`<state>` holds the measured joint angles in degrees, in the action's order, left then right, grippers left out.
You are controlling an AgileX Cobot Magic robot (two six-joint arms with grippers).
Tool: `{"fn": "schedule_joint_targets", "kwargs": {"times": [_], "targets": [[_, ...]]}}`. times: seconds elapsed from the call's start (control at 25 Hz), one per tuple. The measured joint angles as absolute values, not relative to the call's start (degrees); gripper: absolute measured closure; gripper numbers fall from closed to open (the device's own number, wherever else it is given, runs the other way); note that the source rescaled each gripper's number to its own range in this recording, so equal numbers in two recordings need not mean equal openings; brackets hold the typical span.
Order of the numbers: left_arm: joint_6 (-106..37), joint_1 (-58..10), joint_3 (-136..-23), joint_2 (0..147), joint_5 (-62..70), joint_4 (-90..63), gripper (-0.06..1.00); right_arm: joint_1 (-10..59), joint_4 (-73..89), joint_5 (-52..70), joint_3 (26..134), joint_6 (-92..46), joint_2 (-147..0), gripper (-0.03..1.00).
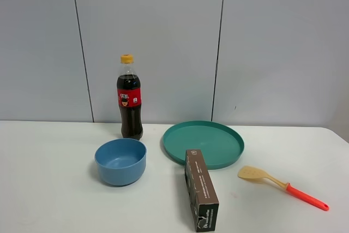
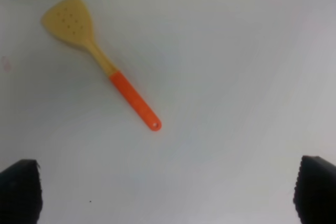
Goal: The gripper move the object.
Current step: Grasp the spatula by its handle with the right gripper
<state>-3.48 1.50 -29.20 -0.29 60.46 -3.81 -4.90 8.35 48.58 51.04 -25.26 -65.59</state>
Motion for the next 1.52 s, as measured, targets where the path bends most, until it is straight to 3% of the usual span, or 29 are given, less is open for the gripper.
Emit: {"fn": "schedule_joint_targets", "kwargs": {"times": [0.4,0.8,1.04,1.52], "targets": [[-3.5,1.5,-29.2,-0.3,60.5,-3.8,-0.06,-4.5,10.6,45.5,53.7,-26.1,-76.0,-0.03],[-3.5,1.5,-29.2,-0.3,60.5,-3.8,-0.06,8.6,-0.8,48.7,68.1,-26.1,-93.4,-0.03],[-3.5,1.5,-29.2,-0.3,60.5,-3.8,-0.06,14.6,-4.2,49.1,69.7,-26.1,-101.4,-0.03],[-3.5,1.5,-29.2,-0.3,60.5,-3.8,-0.06,15.4,-5.4,47.6,69.7,-26.1,-105.4,0.01]]}}
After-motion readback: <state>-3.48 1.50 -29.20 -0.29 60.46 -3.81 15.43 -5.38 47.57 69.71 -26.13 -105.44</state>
